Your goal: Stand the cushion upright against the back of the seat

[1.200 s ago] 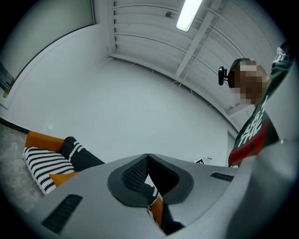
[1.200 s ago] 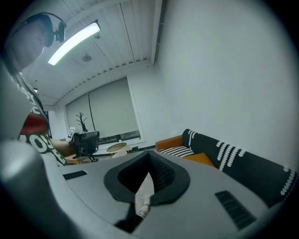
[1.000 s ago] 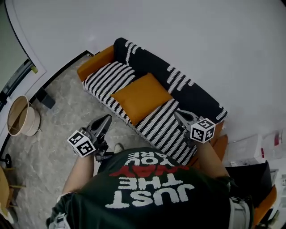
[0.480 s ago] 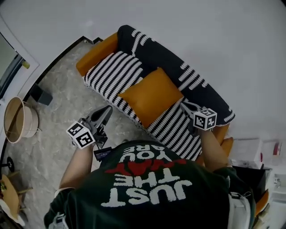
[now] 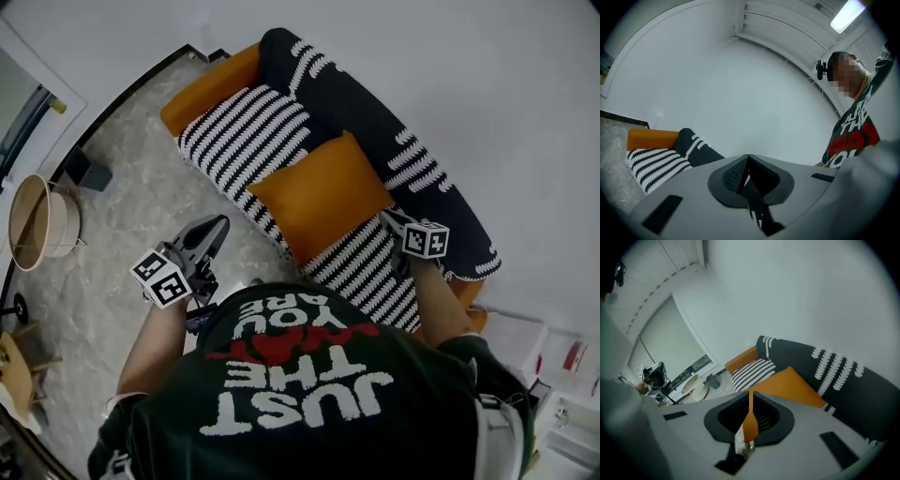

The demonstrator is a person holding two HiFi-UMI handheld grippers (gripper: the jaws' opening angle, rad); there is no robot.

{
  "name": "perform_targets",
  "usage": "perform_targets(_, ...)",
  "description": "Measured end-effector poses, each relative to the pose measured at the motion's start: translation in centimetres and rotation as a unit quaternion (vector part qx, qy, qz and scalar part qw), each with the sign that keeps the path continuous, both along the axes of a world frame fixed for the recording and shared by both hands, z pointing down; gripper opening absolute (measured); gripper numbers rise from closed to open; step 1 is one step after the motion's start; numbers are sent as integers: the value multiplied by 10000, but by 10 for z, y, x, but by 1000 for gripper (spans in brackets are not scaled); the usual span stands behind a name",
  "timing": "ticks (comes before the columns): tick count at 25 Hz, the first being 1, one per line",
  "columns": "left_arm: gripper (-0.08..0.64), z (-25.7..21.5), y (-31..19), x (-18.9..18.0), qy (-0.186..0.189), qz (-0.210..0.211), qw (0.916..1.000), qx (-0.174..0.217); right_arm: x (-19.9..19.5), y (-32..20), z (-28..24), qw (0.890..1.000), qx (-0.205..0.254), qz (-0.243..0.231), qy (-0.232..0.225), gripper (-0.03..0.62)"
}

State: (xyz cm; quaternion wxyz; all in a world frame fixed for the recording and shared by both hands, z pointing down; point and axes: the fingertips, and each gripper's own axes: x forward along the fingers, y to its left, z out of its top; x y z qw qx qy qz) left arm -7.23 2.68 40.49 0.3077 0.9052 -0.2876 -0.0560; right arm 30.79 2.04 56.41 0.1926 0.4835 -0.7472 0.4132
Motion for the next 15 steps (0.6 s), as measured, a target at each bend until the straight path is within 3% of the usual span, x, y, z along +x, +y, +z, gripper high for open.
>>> perform_targets(4, 11, 9, -10, 29, -260, -249, 9992, -187, 46, -7, 66, 9927, -747, 693, -645, 34)
perform_targets(6, 12, 14, -19, 46, -356, -277, 9986, -286, 59, -9, 99, 9880, -1088, 751, -801, 91)
perform_targets(7, 12, 20, -24, 55, -403, -252, 9983, -336, 62, -8, 116, 9853, -1263, 753, -871, 158)
perform_targets(8, 12, 27, -27, 63, -440, -203, 9981, -379, 62, -6, 133, 9822, -1420, 774, -958, 182)
perform_targets(13, 12, 75, -51, 97, -523, 100, 9974, -477, 50, 10, 201, 9653, -1928, 1074, -1395, 236)
perform_targets(15, 11, 98, -58, 117, -443, 249, 9971, -572, 44, 20, 225, 9535, -2127, 1288, -1703, 278)
